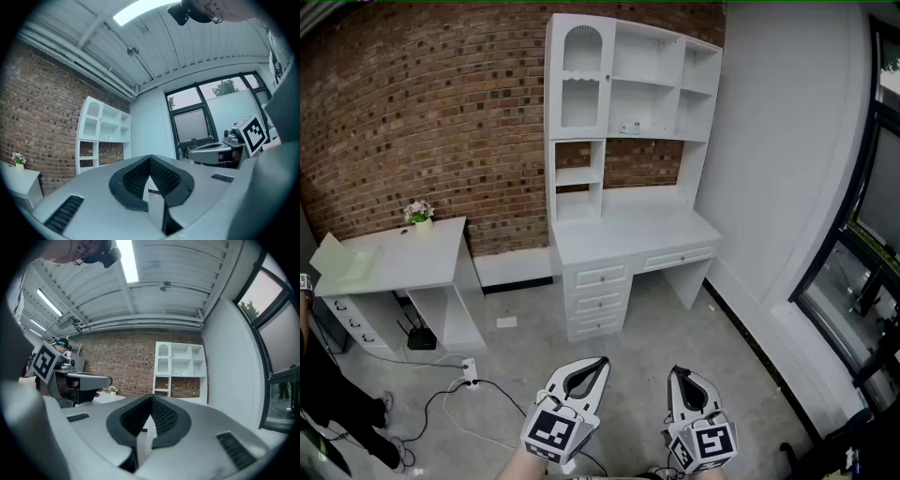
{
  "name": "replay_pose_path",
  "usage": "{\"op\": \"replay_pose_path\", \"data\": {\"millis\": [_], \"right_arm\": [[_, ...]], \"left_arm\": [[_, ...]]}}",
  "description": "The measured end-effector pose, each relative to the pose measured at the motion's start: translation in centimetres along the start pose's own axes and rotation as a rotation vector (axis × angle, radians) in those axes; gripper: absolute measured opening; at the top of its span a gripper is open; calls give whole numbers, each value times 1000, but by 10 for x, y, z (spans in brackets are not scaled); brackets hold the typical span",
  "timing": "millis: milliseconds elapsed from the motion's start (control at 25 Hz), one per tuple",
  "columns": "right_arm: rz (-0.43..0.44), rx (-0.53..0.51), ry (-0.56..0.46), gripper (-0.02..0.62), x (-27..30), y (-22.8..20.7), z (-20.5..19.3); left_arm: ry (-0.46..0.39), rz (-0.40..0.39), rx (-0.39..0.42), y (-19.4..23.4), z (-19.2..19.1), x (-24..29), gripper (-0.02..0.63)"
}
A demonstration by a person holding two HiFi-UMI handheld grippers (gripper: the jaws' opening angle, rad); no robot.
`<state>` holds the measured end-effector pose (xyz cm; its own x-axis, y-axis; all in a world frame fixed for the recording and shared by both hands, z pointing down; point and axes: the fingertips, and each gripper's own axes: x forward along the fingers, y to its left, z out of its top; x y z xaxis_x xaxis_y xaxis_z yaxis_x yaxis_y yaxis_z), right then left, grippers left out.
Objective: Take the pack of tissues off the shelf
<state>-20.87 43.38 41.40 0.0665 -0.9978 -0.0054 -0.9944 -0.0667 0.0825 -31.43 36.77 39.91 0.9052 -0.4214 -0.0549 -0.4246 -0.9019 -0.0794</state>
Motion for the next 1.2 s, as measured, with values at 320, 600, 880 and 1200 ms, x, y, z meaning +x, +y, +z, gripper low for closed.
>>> {"op": "replay_pose_path", "data": {"millis": [320,600,880,1200], "right_arm": [[-3,2,10,3,6,-3,-3],[-13,27,15,3,18,-5,-9],[-20,19,31,5,35,-10,-18],[3,34,40,5,79,-49,-38]], "left_arm": [[9,12,-10,7,-5,4,14],[7,24,-28,20,-16,9,14],[54,54,-52,36,-28,14,14],[72,81,-45,51,-52,65,14]]}}
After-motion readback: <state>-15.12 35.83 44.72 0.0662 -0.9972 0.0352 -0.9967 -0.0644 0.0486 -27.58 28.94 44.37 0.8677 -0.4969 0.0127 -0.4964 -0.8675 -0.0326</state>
